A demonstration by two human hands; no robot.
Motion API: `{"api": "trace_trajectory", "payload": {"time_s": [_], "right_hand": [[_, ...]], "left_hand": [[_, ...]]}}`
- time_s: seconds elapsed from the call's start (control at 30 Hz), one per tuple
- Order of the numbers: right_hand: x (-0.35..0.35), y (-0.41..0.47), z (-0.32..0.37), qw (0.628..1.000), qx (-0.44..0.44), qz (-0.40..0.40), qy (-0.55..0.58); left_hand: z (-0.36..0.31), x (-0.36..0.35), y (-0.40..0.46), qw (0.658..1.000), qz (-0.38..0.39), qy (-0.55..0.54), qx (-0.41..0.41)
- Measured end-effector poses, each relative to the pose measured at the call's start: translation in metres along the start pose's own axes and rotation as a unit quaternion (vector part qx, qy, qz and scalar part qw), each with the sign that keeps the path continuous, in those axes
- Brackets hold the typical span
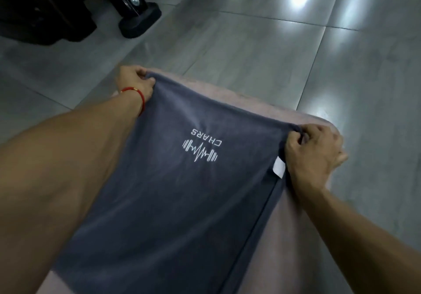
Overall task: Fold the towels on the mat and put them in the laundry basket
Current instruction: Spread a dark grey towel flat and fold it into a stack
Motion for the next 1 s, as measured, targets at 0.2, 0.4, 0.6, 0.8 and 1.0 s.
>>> {"api": "trace_trajectory", "payload": {"time_s": [0.2, 0.4, 0.6, 0.8, 1.0], "right_hand": [[-0.004, 0.001, 0.001, 0.999, 0.005, -0.021, -0.033], [-0.009, 0.003, 0.001, 0.998, -0.006, -0.022, -0.051], [-0.014, 0.007, 0.004, 0.996, -0.019, 0.021, -0.085], [-0.001, -0.013, 0.011, 0.997, 0.020, 0.059, -0.051], [0.064, -0.038, 0.060, 0.997, 0.034, 0.029, 0.061]], "left_hand": [[0.018, -0.040, 0.016, 0.995, 0.066, 0.081, 0.006], [-0.015, -0.058, 0.004, 0.967, 0.180, 0.156, -0.091], [-0.035, -0.007, -0.026, 0.976, 0.109, 0.123, -0.142], [-0.037, 0.085, -0.082, 0.981, 0.052, 0.085, -0.164], [-0.006, 0.189, -0.133, 0.989, 0.019, 0.050, -0.140]]}}
Point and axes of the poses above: each hand's wrist, its own y-axis towards the middle knuckle, its own x-axis out of the back of the hand, z = x × y, the point moved 10 cm from there along y, towards the middle knuckle, and after that the axes turned 10 degrees about x, right-handed, at the moved point
